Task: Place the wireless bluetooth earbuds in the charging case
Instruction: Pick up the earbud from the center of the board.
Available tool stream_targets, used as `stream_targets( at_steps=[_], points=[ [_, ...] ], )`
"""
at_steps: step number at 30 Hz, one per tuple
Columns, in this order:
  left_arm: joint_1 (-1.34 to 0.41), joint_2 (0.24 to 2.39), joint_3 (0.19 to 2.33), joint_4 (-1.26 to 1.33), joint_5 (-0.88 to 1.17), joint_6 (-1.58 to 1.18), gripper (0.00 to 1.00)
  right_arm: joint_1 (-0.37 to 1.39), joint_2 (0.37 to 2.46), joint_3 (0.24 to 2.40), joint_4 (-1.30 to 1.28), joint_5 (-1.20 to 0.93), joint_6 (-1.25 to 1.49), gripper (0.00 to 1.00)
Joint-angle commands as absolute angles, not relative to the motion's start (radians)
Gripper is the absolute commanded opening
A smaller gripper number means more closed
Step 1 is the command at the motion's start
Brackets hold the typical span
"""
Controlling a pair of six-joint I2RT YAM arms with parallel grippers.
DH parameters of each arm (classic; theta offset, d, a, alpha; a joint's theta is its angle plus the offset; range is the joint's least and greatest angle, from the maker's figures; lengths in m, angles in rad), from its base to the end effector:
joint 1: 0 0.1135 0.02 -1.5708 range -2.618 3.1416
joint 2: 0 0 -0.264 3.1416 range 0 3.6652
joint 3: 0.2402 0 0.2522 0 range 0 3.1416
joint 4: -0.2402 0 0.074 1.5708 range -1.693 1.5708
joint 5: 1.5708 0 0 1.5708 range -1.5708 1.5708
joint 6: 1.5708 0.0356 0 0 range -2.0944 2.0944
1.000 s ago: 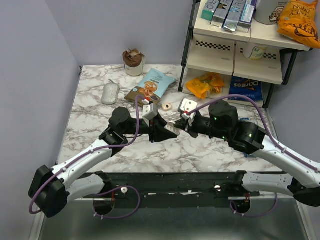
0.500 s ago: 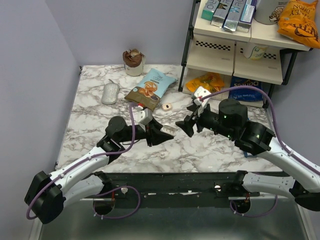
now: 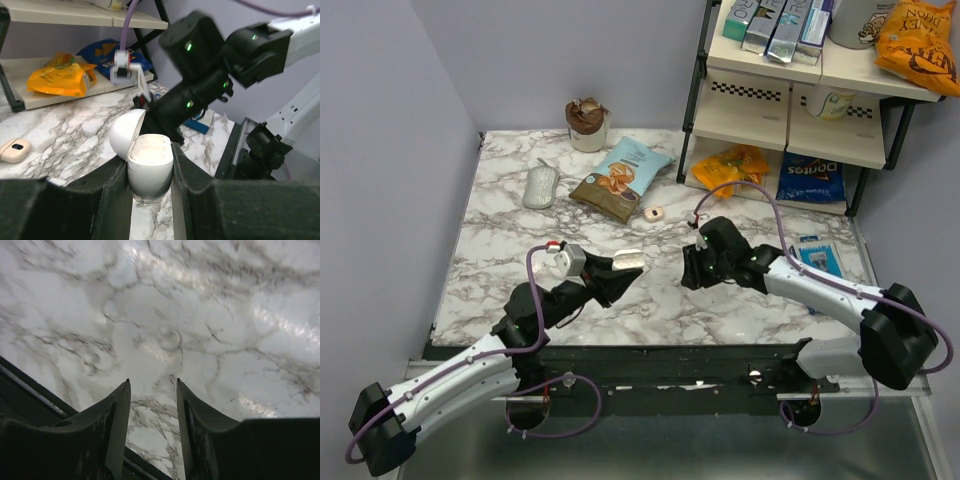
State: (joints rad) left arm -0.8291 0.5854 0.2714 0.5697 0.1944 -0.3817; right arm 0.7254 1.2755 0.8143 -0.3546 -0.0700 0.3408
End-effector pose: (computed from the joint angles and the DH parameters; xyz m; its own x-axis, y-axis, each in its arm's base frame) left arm 0.1009 -0.1203 0.2683 -0.1579 -0.3686 -0.9161 0.8522 0.4178 -0.3150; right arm 0.1961 0.1772 0.2310 -0.7468 -0.2165 -0.6289 -0.4754 0.8350 0.2771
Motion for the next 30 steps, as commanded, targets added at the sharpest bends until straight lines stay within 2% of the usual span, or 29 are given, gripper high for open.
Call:
stream_targets(
  at_steps=[1,7,13,30],
  points=[
    [-0.893,0.525,0.249,0.528,-0.047,-0.341,0.00,0.729,1.342,0.796,-0.262,-0.054,0.449,0.48],
    [-0.919,0.529,0.253,0.514,-0.075,-0.325,0.00,0.730,1.446,0.798,-0.183,-0.055,0.463,0.59],
    [-0.928,0.538,0.255,0.517,-0.078,-0.322,0.00,0.729,1.540,0.856,-0.189,-0.005,0.437,0.57],
    [-0.939,0.511,0.245,0.496,-0.095,-0.313,0.00,0.704,1.578,0.888,-0.229,0.098,0.373,0.56]
  ],
)
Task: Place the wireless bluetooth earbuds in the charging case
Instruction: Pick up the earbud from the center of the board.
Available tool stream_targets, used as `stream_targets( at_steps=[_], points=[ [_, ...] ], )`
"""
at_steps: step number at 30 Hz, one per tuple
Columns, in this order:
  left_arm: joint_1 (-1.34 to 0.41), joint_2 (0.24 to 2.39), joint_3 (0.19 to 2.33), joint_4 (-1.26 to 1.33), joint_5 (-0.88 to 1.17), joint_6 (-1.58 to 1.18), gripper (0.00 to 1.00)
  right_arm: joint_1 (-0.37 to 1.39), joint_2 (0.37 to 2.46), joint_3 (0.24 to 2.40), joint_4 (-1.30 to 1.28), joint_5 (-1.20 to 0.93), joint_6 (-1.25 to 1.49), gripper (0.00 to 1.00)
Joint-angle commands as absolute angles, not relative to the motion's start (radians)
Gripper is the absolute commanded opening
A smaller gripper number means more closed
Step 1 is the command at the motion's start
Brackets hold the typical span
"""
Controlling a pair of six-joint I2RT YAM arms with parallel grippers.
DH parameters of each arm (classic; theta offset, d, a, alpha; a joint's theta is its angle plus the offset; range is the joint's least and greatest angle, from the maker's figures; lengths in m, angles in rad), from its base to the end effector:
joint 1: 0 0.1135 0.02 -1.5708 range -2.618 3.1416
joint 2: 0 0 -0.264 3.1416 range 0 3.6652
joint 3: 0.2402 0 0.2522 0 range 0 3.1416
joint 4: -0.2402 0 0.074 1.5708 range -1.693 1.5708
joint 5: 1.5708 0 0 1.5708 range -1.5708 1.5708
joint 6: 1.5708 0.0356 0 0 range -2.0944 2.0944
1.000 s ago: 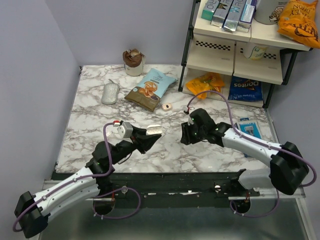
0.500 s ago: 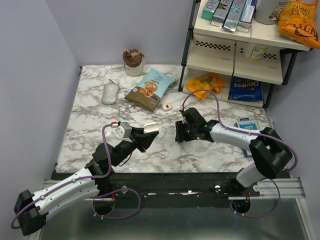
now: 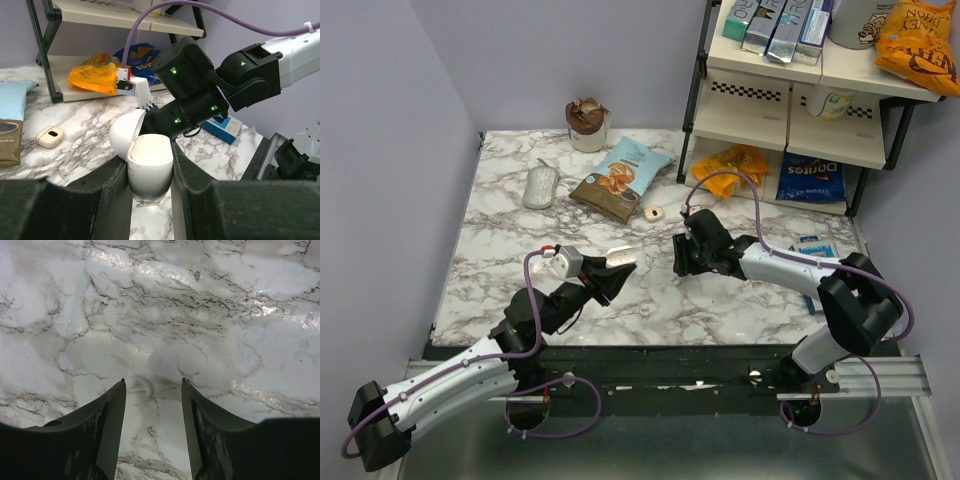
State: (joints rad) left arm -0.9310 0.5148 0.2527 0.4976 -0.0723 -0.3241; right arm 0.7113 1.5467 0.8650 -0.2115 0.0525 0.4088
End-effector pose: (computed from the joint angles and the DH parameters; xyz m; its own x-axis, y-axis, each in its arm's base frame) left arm 0.0909 -0.1179 0.2635 -0.1094 -0.3850 -0.9164 0.7631 0.5583 -0.3256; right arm 0.2363 0.2012 0.1843 -0.7908 -0.1574 -0.5915 -0.3407 0.9160 0.2117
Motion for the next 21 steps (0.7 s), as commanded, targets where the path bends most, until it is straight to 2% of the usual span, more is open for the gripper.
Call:
stream_targets(
  at_steps=[1,21],
  points=[
    [-0.939,0.509,0.245,0.495,-0.095,-0.311,0.00,0.704,1.583,0.888,-0.230,0.103,0.365,0.56],
    [-0.950,0.528,0.245,0.499,-0.092,-0.314,0.00,0.738,1.640,0.877,-0.229,0.078,0.324,0.55]
  ],
)
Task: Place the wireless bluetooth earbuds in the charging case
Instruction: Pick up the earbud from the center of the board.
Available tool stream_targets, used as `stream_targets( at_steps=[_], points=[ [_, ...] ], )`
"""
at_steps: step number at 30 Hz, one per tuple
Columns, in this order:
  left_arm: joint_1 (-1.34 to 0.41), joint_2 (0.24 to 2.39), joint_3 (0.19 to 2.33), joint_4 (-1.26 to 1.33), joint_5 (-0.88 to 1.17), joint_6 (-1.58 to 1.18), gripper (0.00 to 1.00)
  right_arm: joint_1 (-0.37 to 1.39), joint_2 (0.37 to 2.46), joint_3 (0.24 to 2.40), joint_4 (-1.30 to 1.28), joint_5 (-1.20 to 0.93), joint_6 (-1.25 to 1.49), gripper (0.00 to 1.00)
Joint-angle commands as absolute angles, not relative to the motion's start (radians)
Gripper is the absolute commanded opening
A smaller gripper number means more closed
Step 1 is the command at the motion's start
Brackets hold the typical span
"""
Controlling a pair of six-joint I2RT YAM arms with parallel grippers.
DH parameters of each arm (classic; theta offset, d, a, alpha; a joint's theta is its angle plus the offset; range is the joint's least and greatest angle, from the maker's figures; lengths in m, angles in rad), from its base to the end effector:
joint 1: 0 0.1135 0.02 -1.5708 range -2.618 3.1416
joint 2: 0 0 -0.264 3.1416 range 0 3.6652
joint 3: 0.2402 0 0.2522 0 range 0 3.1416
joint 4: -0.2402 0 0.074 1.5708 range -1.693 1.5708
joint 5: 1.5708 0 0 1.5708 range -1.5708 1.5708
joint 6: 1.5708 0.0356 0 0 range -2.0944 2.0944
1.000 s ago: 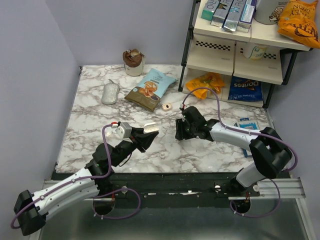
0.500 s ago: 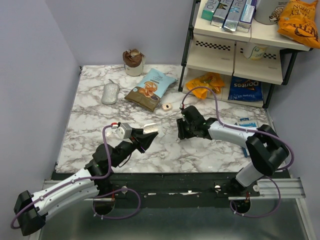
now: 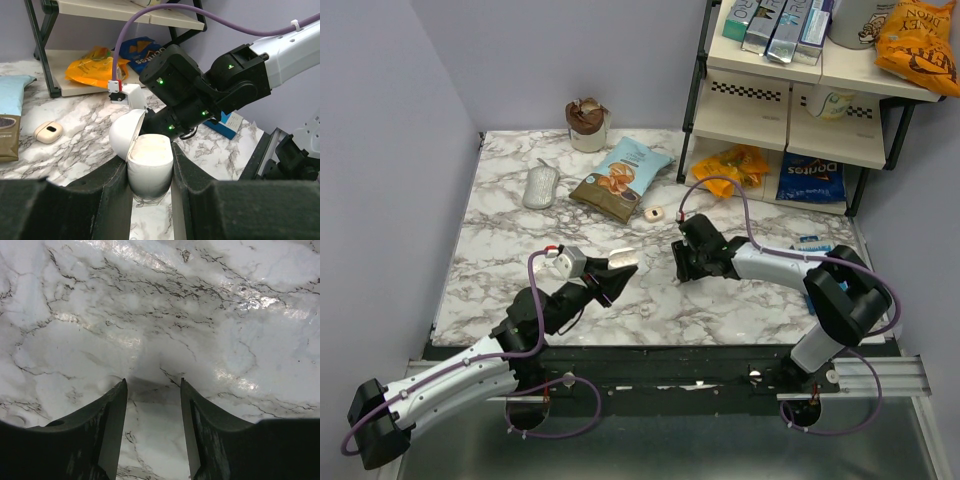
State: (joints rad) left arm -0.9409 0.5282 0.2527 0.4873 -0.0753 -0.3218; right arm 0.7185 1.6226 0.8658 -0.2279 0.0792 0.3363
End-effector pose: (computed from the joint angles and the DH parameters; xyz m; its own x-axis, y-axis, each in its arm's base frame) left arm 0.0912 -0.1205 0.2607 -0.1237 -0.3657 -0.9225 0.7625 0.5599 -0.3242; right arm 0.2379 0.2043 0.1614 -0.7977 -0.2605 -0.5439 -0.3814 0.9166 0.1203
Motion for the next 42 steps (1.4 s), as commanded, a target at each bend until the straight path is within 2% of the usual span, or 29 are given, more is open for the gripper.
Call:
stream_targets(
  at_steps=[1,18,42],
  points=[
    [-0.950,0.528,0.245,0.497,-0.092,-0.316,0.00,0.741,1.638,0.877,-0.230,0.081,0.324,0.55],
    [-0.956,0.520,0.250,0.482,-0.100,-0.319,0.00,0.749,1.591,0.914,-0.278,0.170,0.360,0.58],
    [-0.963,0.532,0.250,0.482,-0.097,-0.322,0.00,0.765,1.598,0.882,-0.250,0.055,0.347,0.57]
  ],
)
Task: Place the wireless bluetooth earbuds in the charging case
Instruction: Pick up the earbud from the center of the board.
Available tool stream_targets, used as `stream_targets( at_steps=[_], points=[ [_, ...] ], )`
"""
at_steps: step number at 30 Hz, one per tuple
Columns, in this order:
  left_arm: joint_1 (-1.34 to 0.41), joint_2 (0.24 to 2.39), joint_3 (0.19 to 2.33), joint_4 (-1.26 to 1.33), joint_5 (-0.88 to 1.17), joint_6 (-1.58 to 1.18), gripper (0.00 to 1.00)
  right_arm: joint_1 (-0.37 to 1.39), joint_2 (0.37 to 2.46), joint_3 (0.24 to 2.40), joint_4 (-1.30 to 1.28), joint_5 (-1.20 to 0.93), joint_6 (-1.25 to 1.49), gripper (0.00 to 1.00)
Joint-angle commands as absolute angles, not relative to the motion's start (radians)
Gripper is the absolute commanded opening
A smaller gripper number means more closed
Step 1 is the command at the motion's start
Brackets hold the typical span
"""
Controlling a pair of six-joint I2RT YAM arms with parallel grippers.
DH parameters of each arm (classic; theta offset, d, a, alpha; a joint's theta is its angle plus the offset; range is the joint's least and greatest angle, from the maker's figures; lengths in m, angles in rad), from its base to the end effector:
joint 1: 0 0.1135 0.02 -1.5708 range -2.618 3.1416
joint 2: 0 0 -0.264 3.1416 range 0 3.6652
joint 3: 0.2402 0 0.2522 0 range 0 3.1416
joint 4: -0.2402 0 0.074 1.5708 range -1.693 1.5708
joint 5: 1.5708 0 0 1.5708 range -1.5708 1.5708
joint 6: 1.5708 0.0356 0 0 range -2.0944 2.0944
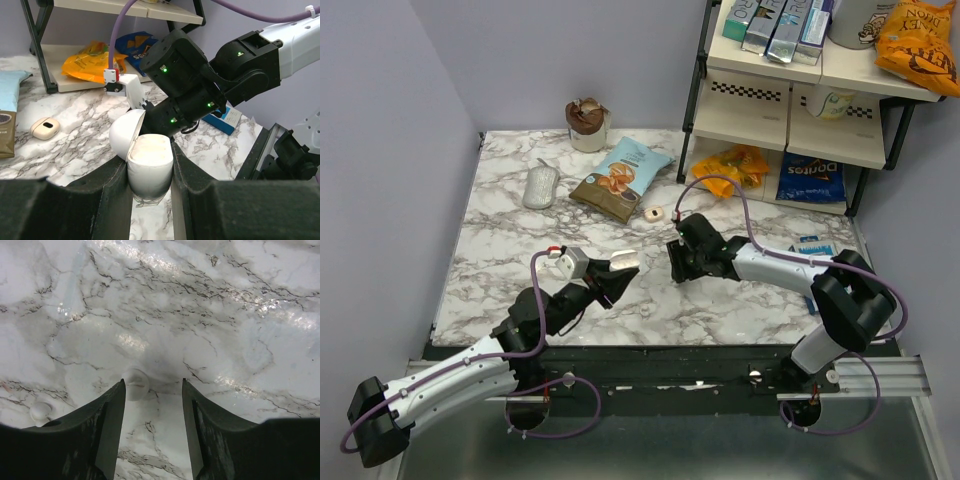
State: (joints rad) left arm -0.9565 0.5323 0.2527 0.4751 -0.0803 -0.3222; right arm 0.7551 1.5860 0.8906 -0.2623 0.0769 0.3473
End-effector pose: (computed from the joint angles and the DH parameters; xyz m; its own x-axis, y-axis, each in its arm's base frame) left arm 0.0899 -0.1225 0.2588 -0.1374 -0.3529 -0.9255 0.7651 0.5557 -0.3254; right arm 0.2302 0.2129 0.1770 -0.7816 -0.2696 -0.5624 -0.4095 0.9020 0.1368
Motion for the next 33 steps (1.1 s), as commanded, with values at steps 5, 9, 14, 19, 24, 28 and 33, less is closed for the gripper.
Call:
stream_targets(
  at_steps=[5,9,14,19,24,28,33],
  points=[
    [-0.963,0.535,0.252,0.479,-0.100,-0.322,0.00,0.765,1.606,0.877,-0.252,0.060,0.348,0.57],
    [-0.966,0.541,0.253,0.482,-0.098,-0.322,0.00,0.765,1.595,0.865,-0.245,0.083,0.359,0.57],
    [-0.966,0.540,0.252,0.483,-0.100,-0.322,0.00,0.765,1.562,0.867,-0.252,0.101,0.370,0.58],
    [-0.968,0.535,0.250,0.480,-0.101,-0.324,0.00,0.762,1.583,0.882,-0.268,0.104,0.373,0.58],
    [-0.968,0.519,0.244,0.469,-0.109,-0.325,0.00,0.762,1.611,0.870,-0.259,0.084,0.370,0.57],
    [-0.973,0.523,0.241,0.474,-0.110,-0.327,0.00,0.765,1.620,0.858,-0.252,0.058,0.364,0.57],
    [-0.974,0.531,0.239,0.486,-0.109,-0.328,0.00,0.784,1.623,0.853,-0.249,0.048,0.362,0.57]
  ],
)
